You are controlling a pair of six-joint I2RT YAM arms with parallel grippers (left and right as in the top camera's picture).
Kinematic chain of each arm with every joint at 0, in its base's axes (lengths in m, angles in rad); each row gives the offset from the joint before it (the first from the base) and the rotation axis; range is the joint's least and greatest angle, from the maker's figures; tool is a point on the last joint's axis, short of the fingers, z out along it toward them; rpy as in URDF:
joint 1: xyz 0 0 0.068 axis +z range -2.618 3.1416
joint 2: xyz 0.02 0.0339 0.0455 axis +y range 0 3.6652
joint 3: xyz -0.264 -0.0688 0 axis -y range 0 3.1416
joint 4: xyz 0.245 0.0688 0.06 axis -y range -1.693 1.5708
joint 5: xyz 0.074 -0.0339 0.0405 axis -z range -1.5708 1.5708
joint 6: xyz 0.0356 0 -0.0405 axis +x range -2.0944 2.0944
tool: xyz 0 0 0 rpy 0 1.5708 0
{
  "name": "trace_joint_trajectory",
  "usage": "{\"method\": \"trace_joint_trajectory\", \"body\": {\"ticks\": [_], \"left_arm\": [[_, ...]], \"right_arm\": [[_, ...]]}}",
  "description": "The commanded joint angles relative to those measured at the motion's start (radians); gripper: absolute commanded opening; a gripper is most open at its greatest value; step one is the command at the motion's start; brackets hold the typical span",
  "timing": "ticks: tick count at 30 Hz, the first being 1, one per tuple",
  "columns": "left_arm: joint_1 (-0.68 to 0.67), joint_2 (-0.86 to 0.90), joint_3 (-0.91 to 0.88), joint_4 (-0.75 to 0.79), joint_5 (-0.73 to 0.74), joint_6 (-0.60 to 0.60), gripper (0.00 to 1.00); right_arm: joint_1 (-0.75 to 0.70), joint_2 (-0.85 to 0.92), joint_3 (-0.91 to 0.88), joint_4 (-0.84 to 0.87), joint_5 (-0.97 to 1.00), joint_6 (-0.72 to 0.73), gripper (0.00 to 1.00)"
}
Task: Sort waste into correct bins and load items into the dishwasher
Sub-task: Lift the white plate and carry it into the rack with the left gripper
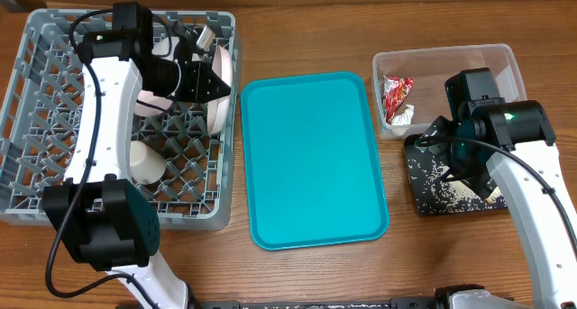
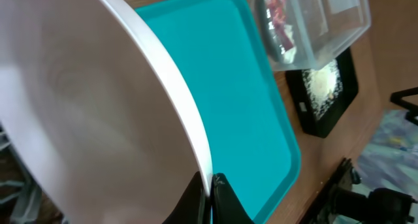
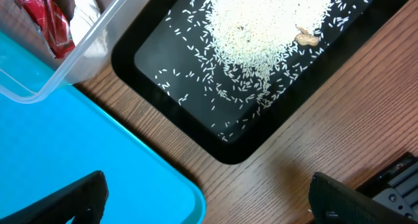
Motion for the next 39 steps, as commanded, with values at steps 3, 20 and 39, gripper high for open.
{"method": "trace_joint_trajectory", "body": {"ticks": [3, 20, 39], "left_arm": [[0.008, 0.005, -0.002, -0.011, -0.126, 0.023, 0.14], [0.008, -0.057, -0.001, 0.029, -0.375, -0.098, 0.56], [0.007, -0.198, -0.001, -0.096, -0.792, -0.519, 0.57]], "right_arm": [[-0.003, -0.008, 0.013, 0.005, 0.014, 0.0, 1.0], [-0.003, -0.008, 0.013, 0.035, 0.014, -0.02, 1.0], [-0.002, -0.006, 0.013, 0.548, 0.014, -0.434, 1.0]]}}
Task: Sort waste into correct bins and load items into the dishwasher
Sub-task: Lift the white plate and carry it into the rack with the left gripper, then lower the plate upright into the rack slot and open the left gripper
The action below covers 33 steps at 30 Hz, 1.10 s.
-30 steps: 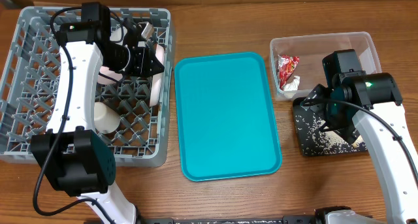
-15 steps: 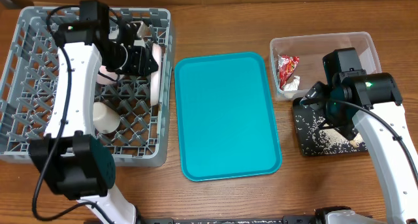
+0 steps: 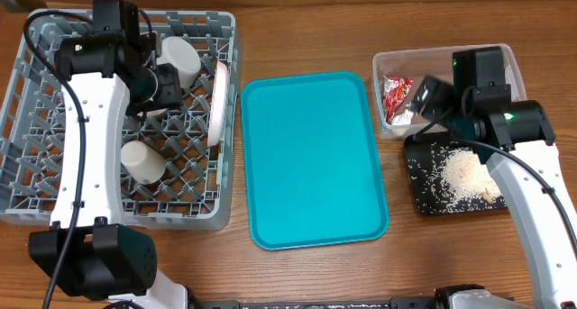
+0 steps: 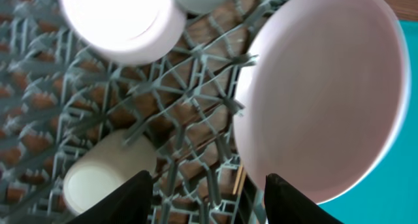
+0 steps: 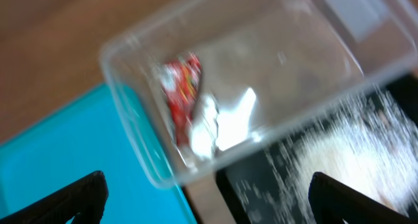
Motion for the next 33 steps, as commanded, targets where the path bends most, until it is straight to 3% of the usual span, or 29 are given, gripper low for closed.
{"method": "trace_joint_trajectory", "body": {"ticks": [1, 6, 17, 25, 33], "left_arm": [[0.007, -0.042, -0.001, -0.046, -0.063, -0.118, 0.57], [0.006, -0.043, -0.001, -0.162, -0.113, -0.192, 0.57], [0.005, -0.067, -0.001, -0.365, -0.135, -0.182, 0.58], [-0.008, -0.206, -0.002, -0.368, -0.124, -0.116, 0.61], [-0.064, -0.447, -0.005, -0.274, -0.075, -0.004, 0.81]], "right_arm": [[-0.002, -0.006, 0.013, 0.08, 0.013, -0.112, 1.0], [-0.002, -0.006, 0.013, 0.143, 0.013, -0.14, 1.0], [-0.002, -0.034, 0.013, 0.052, 0.008, -0.14, 1.0], [-0.002, -0.131, 0.011, -0.017, -0.079, -0.14, 1.0], [-0.002, -0.263, 0.003, -0.072, -0.091, -0.186, 1.0]]}}
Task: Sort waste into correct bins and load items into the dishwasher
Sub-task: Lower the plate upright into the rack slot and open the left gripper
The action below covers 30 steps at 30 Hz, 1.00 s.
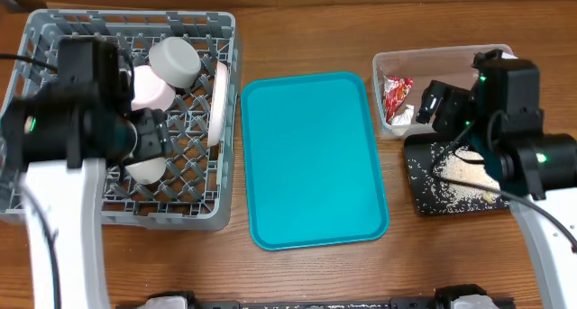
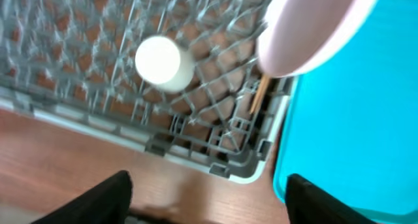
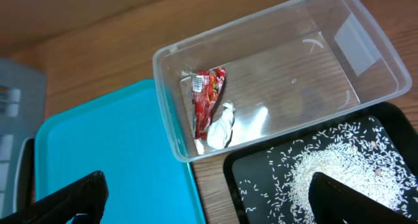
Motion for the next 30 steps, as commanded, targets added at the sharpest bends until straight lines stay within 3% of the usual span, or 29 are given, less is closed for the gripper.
{"method": "trace_joint_trajectory", "body": {"ticks": [1, 4, 8, 20, 30], "left_arm": [[-0.024, -0.109, -0.006, 0.032, 0.024, 0.082, 0.83], [-0.026, -0.176, -0.031, 0.071, 0.033, 0.105, 0.87], [-0.026, -0.261, -0.114, 0.154, 0.094, 0.177, 1.0], [-0.025, -0.559, -0.566, 0.404, 0.17, 0.255, 1.0], [-0.024, -0.578, -0.669, 0.417, 0.128, 0.253, 1.0]], "right_arm": [[-0.002, -0.093, -0.006, -0.005, -0.016, -0.052, 1.0], [-0.002, -0.167, -0.045, -0.005, -0.027, -0.066, 1.0], [-0.002, -0.27, -0.121, -0.008, -0.068, -0.066, 1.0], [-0.002, -0.493, -0.258, -0.103, -0.07, -0.071, 1.0], [-0.002, -0.569, -0.27, -0.142, -0.06, -0.069, 1.0]]}}
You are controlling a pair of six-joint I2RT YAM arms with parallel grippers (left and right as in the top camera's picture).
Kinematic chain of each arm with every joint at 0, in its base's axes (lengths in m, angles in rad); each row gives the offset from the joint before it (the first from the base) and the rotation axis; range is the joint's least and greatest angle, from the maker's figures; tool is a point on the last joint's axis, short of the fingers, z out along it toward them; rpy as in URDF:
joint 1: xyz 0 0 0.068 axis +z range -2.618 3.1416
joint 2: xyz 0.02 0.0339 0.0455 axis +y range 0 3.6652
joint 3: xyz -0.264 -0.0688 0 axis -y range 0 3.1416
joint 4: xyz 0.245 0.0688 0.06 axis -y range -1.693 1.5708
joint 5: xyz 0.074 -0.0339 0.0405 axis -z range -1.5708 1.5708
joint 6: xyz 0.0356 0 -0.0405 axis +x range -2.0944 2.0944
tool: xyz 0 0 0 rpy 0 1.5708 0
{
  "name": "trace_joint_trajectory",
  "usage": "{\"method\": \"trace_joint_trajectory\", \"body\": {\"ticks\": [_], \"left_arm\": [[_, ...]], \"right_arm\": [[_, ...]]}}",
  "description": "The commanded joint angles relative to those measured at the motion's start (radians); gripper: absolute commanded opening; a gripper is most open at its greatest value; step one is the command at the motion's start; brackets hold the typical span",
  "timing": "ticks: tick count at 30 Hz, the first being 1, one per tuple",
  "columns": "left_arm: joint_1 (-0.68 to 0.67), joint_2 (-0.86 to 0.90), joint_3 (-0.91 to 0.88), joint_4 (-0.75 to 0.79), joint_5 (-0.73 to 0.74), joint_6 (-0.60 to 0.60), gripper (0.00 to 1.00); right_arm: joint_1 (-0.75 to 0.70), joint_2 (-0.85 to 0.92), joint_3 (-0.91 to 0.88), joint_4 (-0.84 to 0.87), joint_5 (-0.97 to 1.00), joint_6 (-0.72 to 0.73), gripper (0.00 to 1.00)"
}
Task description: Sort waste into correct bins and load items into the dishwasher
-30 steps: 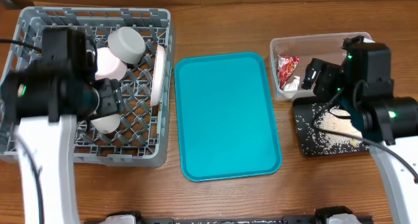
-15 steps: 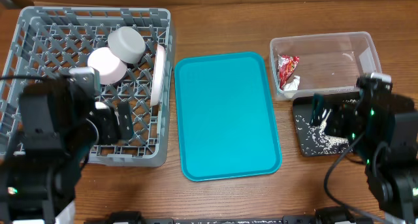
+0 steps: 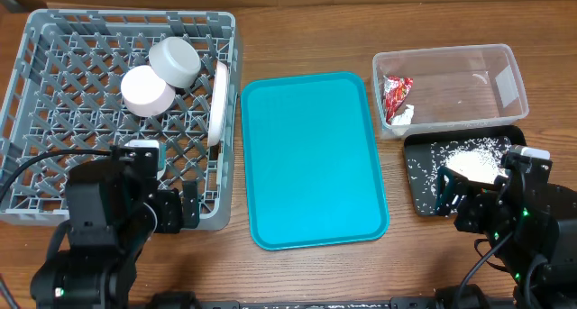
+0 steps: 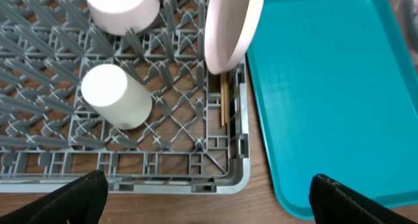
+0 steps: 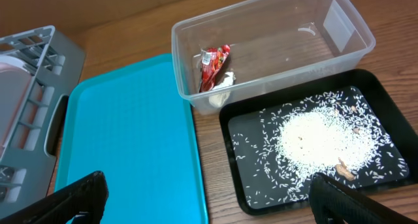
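Note:
A pink plate stands on edge at the right side of the grey dish rack. Two white cups lie at the rack's back. A third cup lies nearer the front, and wooden chopsticks rest beside the plate. The clear bin holds a red wrapper and a white wad. Rice covers the black tray. My left gripper hangs open and empty over the rack's front edge. Over the table's front right, my right gripper is open and empty.
A teal serving tray lies bare between the rack and the bins. Bare wooden tabletop runs along the back. Both arms' bodies sit at the front edge, the left one covering the rack's front corner.
Both arms have drawn back toward the front edge of the table. The left was over the rack's front half. The right was above the bin and black tray. Both stay open.
My left gripper held the pink plate at the rack's right side, with the right gripper low over the rice tray. Then the plate stood in the rack and the left gripper was open and apart from it. Both arms have since withdrawn to the front.

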Motion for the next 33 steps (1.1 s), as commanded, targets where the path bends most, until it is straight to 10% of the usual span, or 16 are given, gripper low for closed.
{"method": "trace_joint_trajectory", "body": {"ticks": [1, 33], "left_arm": [[-0.006, 0.017, -0.016, 0.004, -0.014, 0.018, 1.0], [-0.006, 0.212, -0.016, 0.001, -0.014, 0.018, 1.0]], "right_arm": [[-0.002, 0.0, -0.007, 0.005, 0.001, -0.003, 1.0], [-0.002, -0.071, -0.045, 0.082, 0.014, -0.048, 1.0]]}}
